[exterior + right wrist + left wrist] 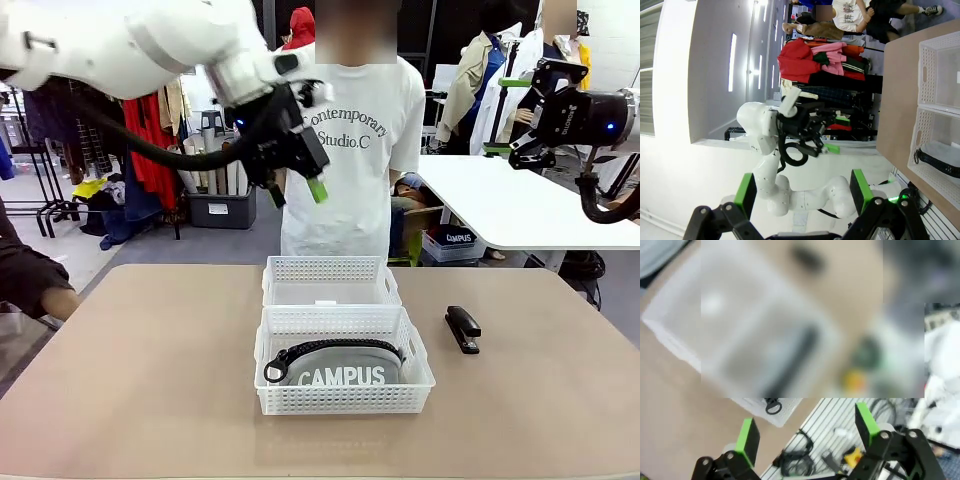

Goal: Distribute items into two baskets.
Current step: Pick up the Stapler that the person points to.

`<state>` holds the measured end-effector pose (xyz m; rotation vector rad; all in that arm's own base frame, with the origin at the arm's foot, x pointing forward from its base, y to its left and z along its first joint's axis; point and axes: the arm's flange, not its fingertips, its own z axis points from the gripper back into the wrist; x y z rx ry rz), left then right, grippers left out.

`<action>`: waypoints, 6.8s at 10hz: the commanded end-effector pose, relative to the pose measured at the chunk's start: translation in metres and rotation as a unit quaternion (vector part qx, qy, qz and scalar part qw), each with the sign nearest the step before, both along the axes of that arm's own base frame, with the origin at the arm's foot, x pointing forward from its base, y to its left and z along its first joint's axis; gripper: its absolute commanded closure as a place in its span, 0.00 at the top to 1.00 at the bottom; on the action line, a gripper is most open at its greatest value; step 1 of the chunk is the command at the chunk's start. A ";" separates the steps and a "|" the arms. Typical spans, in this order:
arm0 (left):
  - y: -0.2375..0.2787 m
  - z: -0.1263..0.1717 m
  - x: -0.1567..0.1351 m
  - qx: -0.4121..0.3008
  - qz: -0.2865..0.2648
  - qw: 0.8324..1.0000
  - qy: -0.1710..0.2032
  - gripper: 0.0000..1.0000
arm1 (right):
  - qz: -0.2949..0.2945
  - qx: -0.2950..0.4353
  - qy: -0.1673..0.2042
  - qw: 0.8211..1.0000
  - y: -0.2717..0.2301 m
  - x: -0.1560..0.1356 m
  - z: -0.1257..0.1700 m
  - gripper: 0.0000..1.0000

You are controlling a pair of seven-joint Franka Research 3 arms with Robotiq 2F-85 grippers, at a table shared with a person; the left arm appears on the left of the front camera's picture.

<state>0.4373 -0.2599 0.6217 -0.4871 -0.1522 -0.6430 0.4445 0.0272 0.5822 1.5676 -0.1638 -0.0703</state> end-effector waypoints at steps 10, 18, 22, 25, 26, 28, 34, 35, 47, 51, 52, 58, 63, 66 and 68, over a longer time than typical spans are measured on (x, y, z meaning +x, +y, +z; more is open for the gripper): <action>0.059 -0.002 -0.006 -0.105 0.140 0.983 0.045 1.00 | -0.001 0.002 -0.002 1.000 0.000 0.000 0.002 1.00; 0.193 0.014 0.012 -0.385 0.241 0.865 0.214 1.00 | -0.001 0.002 -0.002 1.000 0.000 0.000 0.002 1.00; 0.214 0.008 0.020 -0.452 0.213 0.840 0.212 1.00 | -0.001 0.002 -0.002 1.000 0.000 0.000 0.002 1.00; 0.227 0.006 0.020 -0.471 0.214 0.833 0.199 1.00 | -0.001 0.002 -0.002 1.000 0.000 0.000 0.002 1.00; 0.229 0.005 0.020 -0.469 0.218 0.835 0.190 1.00 | -0.001 0.002 -0.002 1.000 0.000 0.000 0.002 1.00; 0.230 0.007 0.021 -0.474 0.214 0.834 0.184 1.00 | -0.001 0.002 -0.002 1.000 0.000 0.000 0.002 1.00; 0.231 0.010 0.023 -0.459 0.225 0.838 0.191 1.00 | -0.001 0.002 -0.002 1.000 0.000 0.000 0.002 1.00; 0.231 0.010 0.023 -0.459 0.225 0.838 0.191 1.00 | -0.001 0.002 -0.002 1.000 0.000 0.000 0.002 1.00; 0.231 0.010 0.023 -0.459 0.225 0.838 0.191 1.00 | -0.001 0.002 -0.002 1.000 0.000 0.000 0.002 1.00; 0.231 0.010 0.023 -0.459 0.225 0.838 0.191 1.00 | -0.001 0.002 -0.002 1.000 0.000 0.000 0.002 1.00; 0.231 0.010 0.023 -0.459 0.225 0.838 0.191 1.00 | -0.001 0.002 -0.002 1.000 0.000 0.000 0.002 1.00; 0.231 0.010 0.023 -0.459 0.225 0.838 0.191 1.00 | -0.001 0.002 -0.002 1.000 0.000 0.000 0.002 1.00; 0.231 0.010 0.023 -0.459 0.225 0.838 0.191 1.00 | -0.001 0.002 -0.002 1.000 0.000 0.000 0.002 1.00; 0.231 0.010 0.023 -0.459 0.225 0.838 0.191 1.00 | -0.006 -0.033 0.016 0.999 0.005 -0.004 0.005 1.00; 0.231 0.010 0.023 -0.459 0.225 0.838 0.191 1.00 | -0.032 -0.125 0.027 0.991 0.020 0.010 0.022 1.00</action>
